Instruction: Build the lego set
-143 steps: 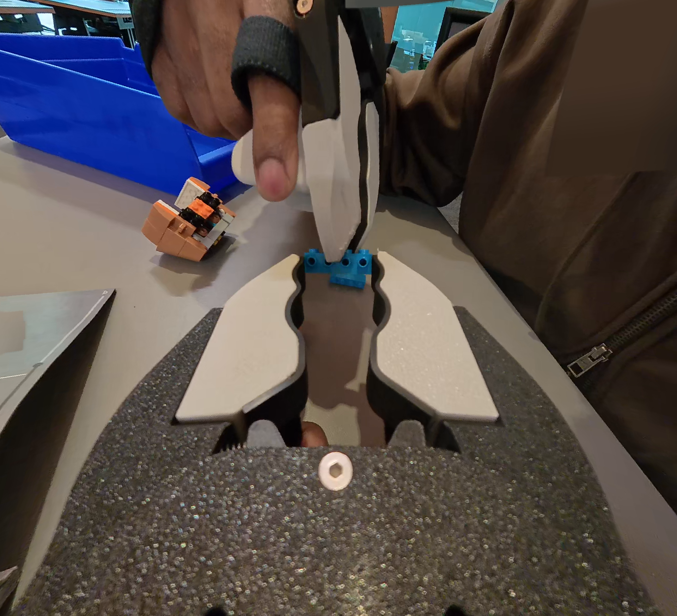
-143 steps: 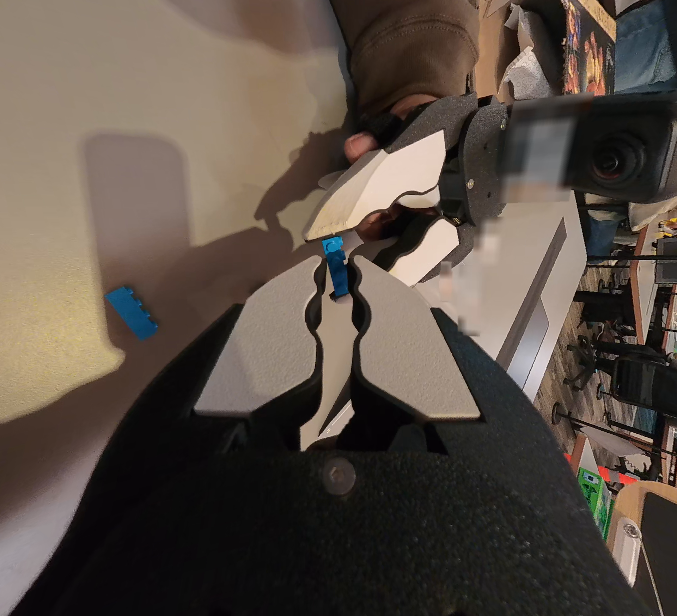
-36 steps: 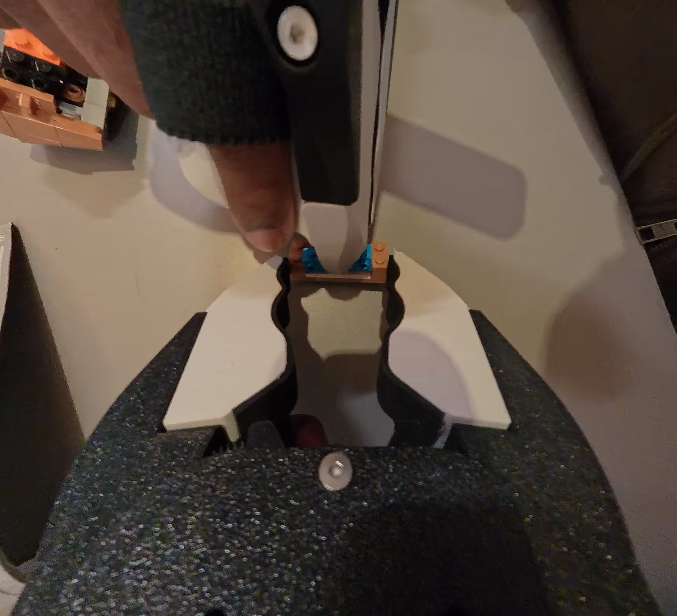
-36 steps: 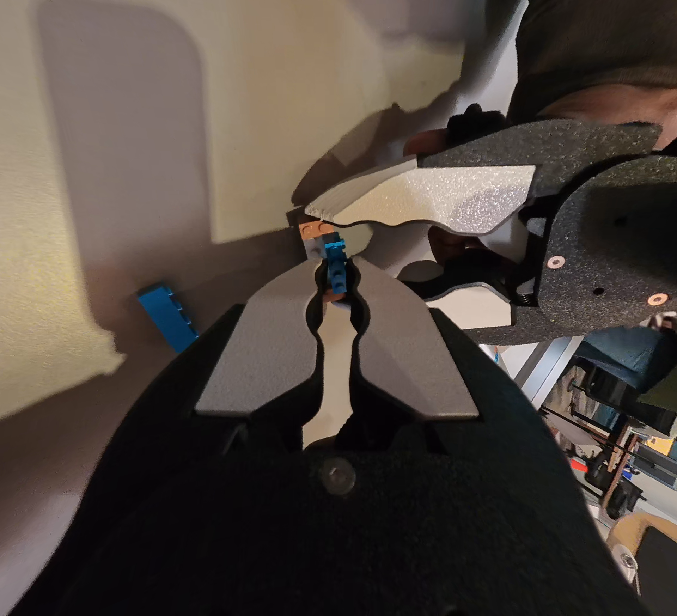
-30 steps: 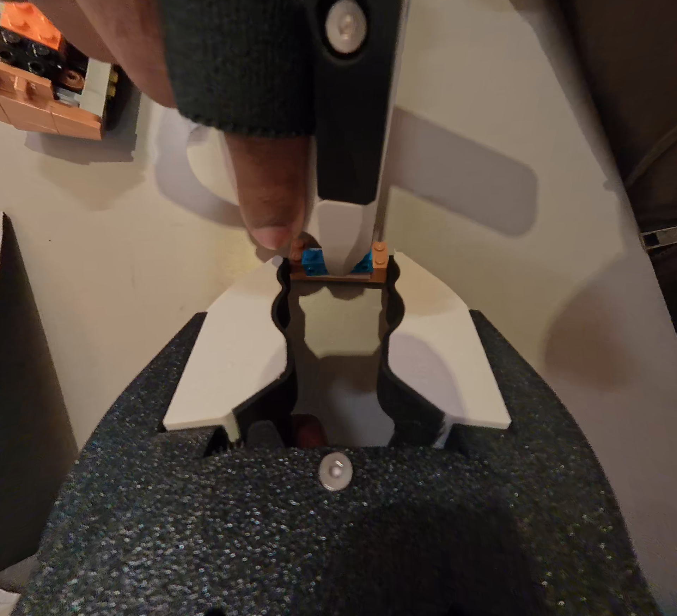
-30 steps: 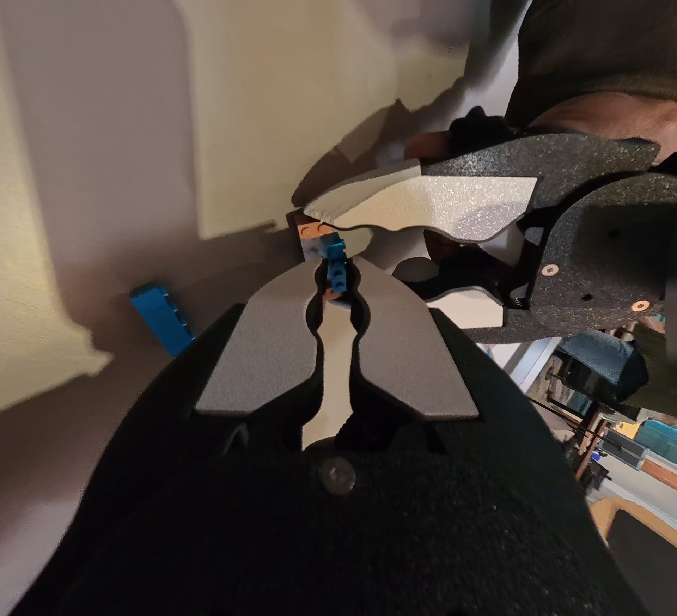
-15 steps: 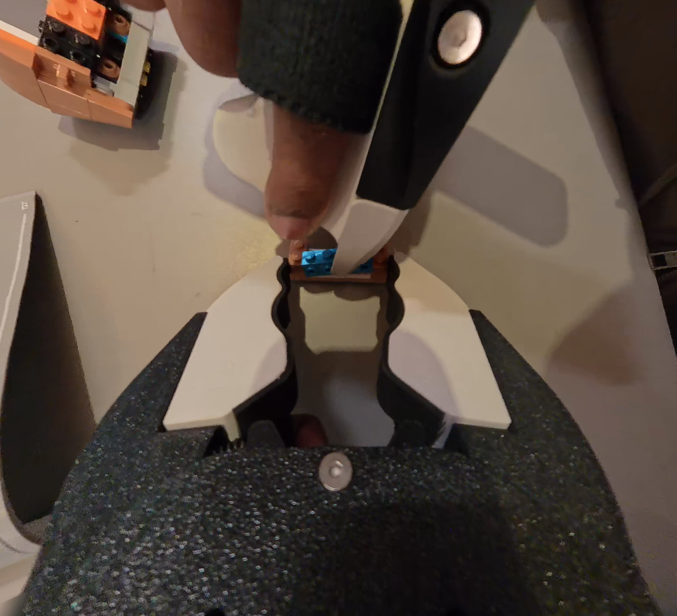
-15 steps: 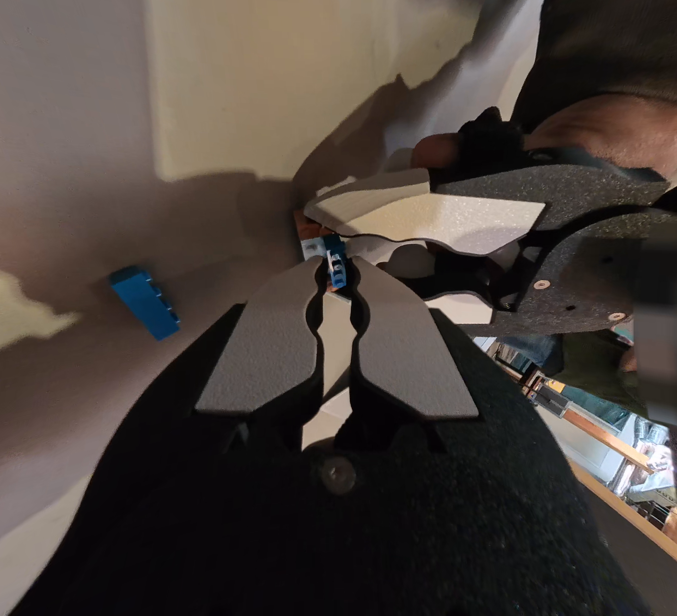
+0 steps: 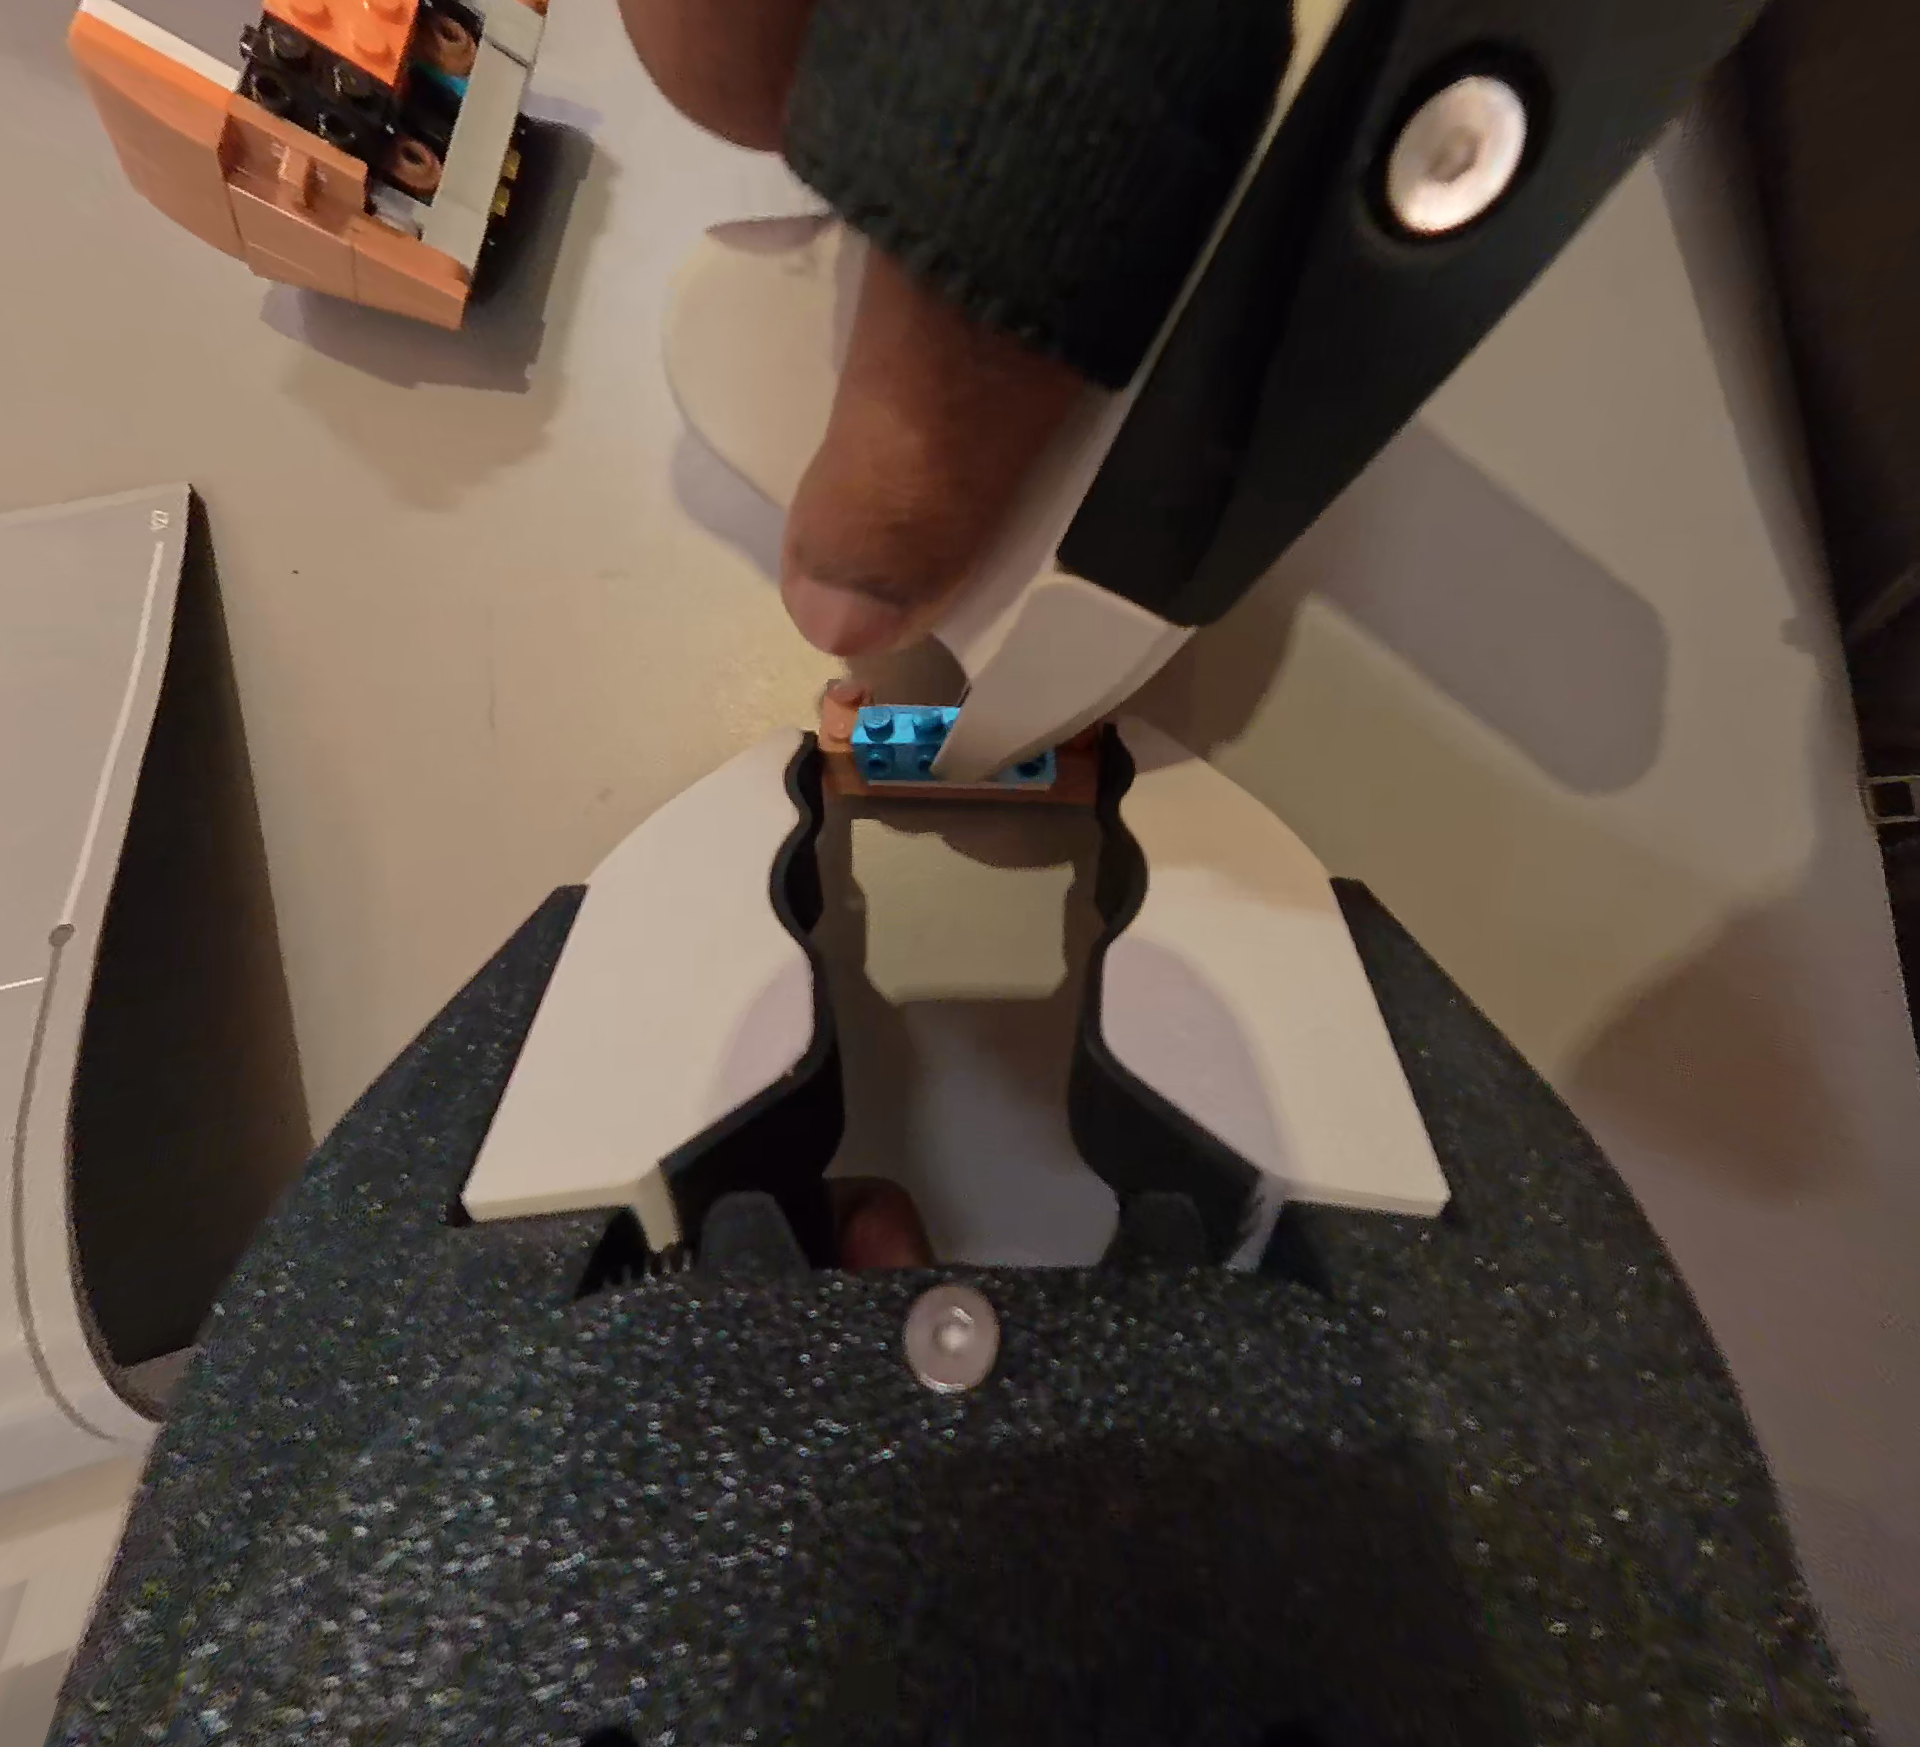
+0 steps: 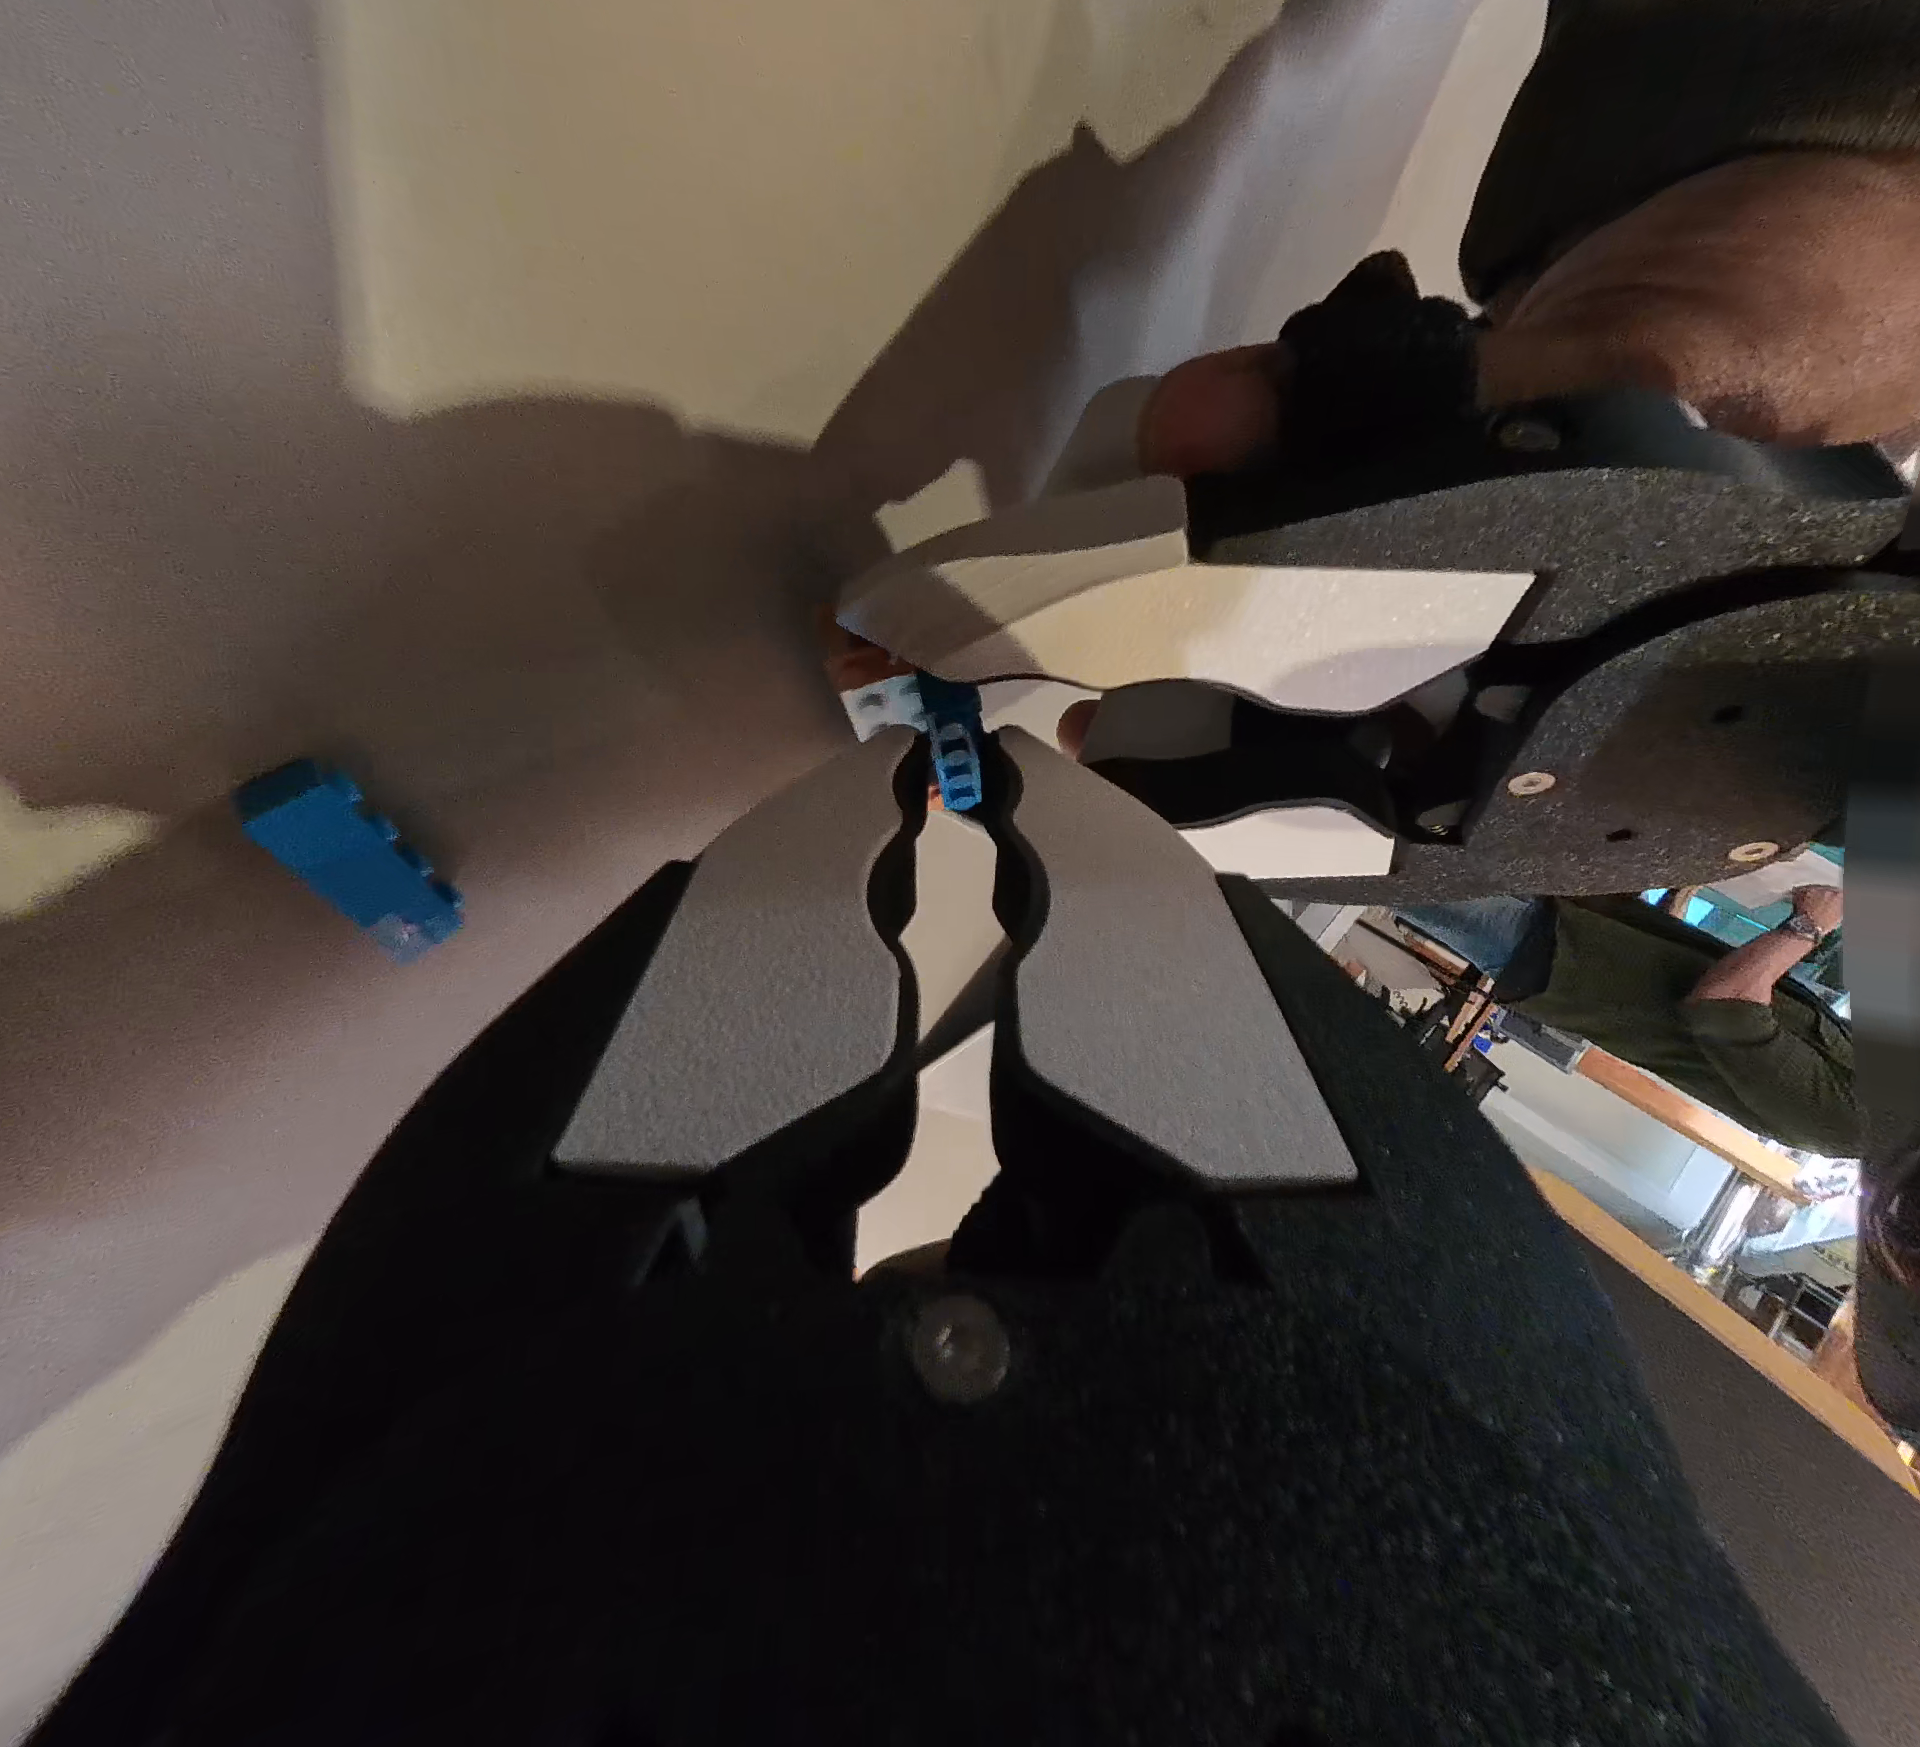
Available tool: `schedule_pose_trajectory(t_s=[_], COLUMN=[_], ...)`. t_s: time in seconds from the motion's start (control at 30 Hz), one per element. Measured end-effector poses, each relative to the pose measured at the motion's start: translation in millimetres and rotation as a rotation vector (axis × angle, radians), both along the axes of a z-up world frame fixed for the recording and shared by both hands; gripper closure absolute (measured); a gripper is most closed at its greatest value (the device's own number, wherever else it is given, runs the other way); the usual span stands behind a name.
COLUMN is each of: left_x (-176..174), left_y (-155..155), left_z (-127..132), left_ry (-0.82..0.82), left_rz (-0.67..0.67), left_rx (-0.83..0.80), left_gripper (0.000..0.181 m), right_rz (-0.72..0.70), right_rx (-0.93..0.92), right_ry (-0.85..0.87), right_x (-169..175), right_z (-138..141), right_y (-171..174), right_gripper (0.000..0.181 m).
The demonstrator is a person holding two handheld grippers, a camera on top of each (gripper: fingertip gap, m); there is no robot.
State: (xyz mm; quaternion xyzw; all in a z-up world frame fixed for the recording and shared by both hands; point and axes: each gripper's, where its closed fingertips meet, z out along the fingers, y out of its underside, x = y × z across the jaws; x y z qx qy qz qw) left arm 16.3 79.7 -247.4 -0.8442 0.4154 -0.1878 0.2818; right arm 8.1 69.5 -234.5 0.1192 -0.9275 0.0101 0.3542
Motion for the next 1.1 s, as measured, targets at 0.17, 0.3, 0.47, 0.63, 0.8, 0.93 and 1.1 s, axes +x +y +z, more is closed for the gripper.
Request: schedule_pose_trajectory(t_s=[0.17,0.3,0.47,0.63,0.8,0.93,1.1], left_x=[-0.8,-2.0,-2.6,-3.0,-2.8,-3.8,-5.4], left_y=[0.6,1.1,2.0,2.5,3.1,4.4,6.5], left_z=[1.4,1.6,0.8,0.0,-1.1,-0.1,0.0], left_ry=[-0.006,-0.005,-0.006,-0.015,-0.012,-0.020,-0.035], left_rz=[0.007,0.014,0.025,0.035,0.043,0.063,0.095], left_rx=[0.002,0.001,-0.004,-0.012,-0.015,-0.019,-0.025], left_gripper=[0.130,0.130,0.130,0.130,0.130,0.130,0.130], right_rz=[0.000,0.000,-0.002,-0.001,-0.003,-0.013,-0.035], right_rx=[0.019,0.043,0.077,0.097,0.107,0.119,0.151], right_ry=[0.010,0.018,0.030,0.038,0.032,0.039,0.053], right_x=[-0.1,-0.1,-0.8,-1.6,-0.7,-1.6,-3.2], right_z=[1.3,1.2,0.7,-0.9,-1.8,-0.8,-0.3], right_y=[0.7,1.8,2.9,3.8,5.0,6.8,9.8], right_gripper=[0.172,0.172,0.172,0.172,0.172,0.172,0.172])
